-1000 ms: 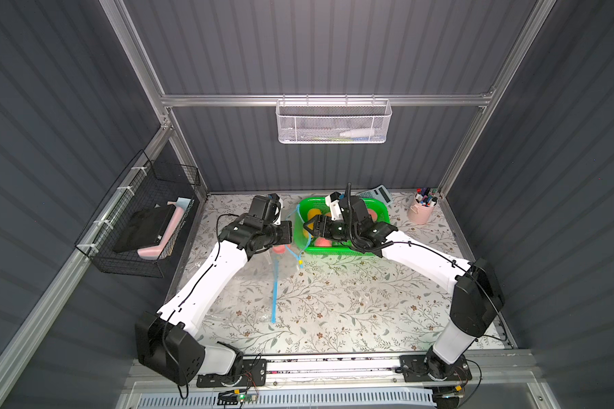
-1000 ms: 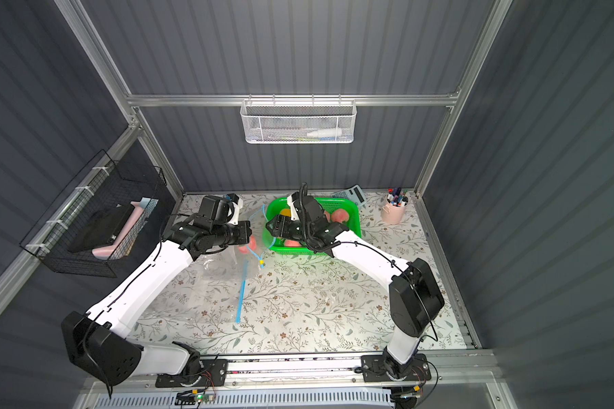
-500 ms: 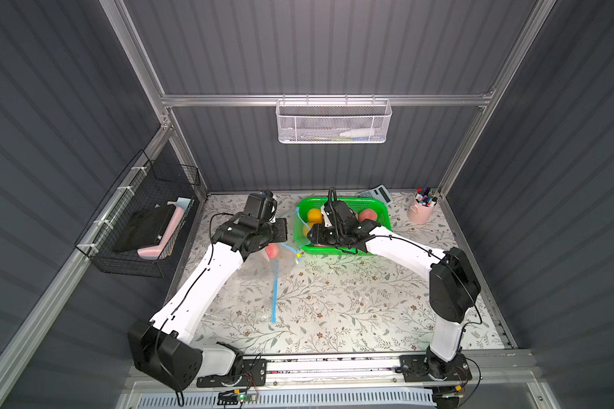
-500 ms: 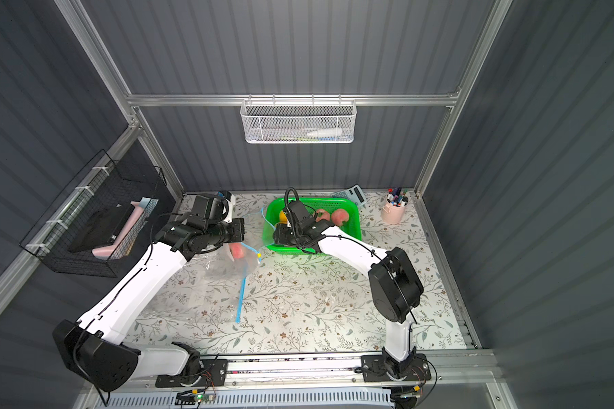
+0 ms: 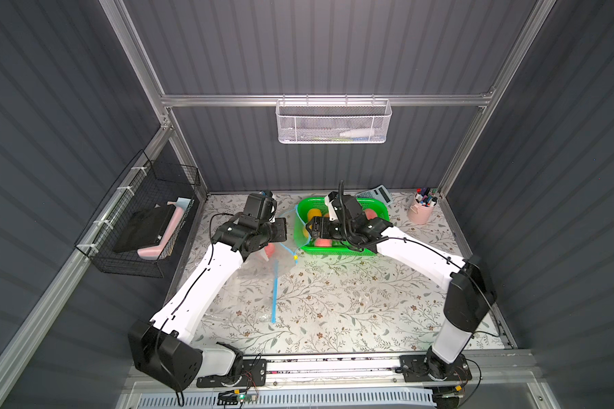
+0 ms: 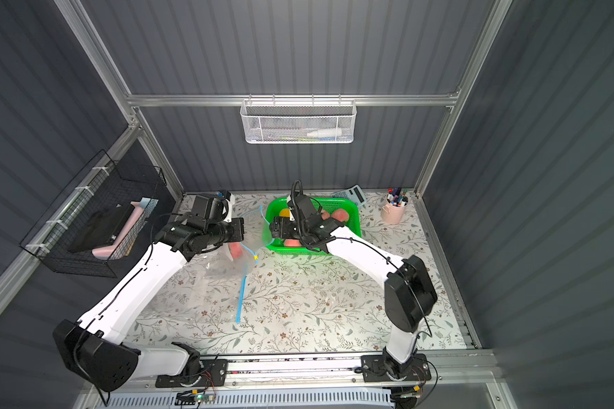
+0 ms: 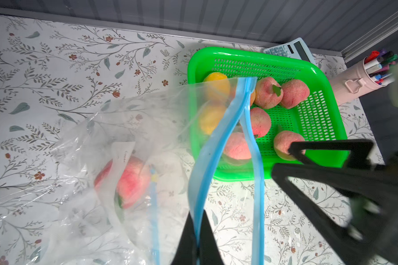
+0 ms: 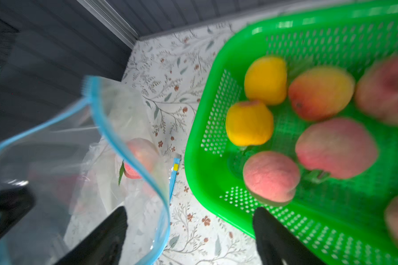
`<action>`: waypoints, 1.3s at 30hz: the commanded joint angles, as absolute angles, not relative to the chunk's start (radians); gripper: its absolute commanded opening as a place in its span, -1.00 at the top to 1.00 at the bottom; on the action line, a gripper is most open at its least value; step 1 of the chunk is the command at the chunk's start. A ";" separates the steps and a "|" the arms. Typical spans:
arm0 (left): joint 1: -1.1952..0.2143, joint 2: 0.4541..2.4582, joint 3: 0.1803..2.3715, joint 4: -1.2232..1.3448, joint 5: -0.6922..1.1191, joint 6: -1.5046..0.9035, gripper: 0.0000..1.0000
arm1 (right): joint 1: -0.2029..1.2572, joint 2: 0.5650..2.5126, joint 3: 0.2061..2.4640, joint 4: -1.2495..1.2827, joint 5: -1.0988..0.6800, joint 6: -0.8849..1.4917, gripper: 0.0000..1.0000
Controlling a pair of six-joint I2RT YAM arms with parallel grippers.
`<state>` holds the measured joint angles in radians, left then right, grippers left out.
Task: Place the peach in a zip-top bag and seal the zipper
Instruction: Open the zipper of the food storage bag, then pick up the peach from the basket.
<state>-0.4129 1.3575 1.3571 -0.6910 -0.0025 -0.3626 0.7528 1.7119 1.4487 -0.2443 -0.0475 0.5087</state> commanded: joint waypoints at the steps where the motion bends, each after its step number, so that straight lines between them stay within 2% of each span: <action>1: -0.405 1.385 1.336 -0.654 0.045 -0.373 1.00 | 0.731 1.618 1.346 -0.135 0.146 0.479 -0.98; 6: -0.403 1.404 1.322 -0.634 0.067 -0.369 1.00 | 0.648 1.655 1.348 -0.230 0.232 0.495 -0.98; 14: -0.403 1.410 1.290 -0.605 0.090 -0.350 1.00 | 0.552 1.846 1.466 -0.334 0.210 0.492 -0.96; 18: -0.403 1.401 1.270 -0.591 0.092 -0.342 1.00 | 0.508 1.974 1.557 -0.326 0.195 0.563 -0.84; 29: -0.403 1.403 1.267 -0.586 0.082 -0.348 1.00 | 0.466 2.239 1.814 -0.386 0.235 0.644 -0.57; 39: -0.403 1.408 1.266 -0.580 0.092 -0.356 1.00 | 0.458 2.311 1.865 -0.378 0.219 0.620 -0.59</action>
<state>-0.4095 1.4017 1.2686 -0.5835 0.0803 -0.3576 0.4660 2.2826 1.8389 -0.3668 0.2138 0.6212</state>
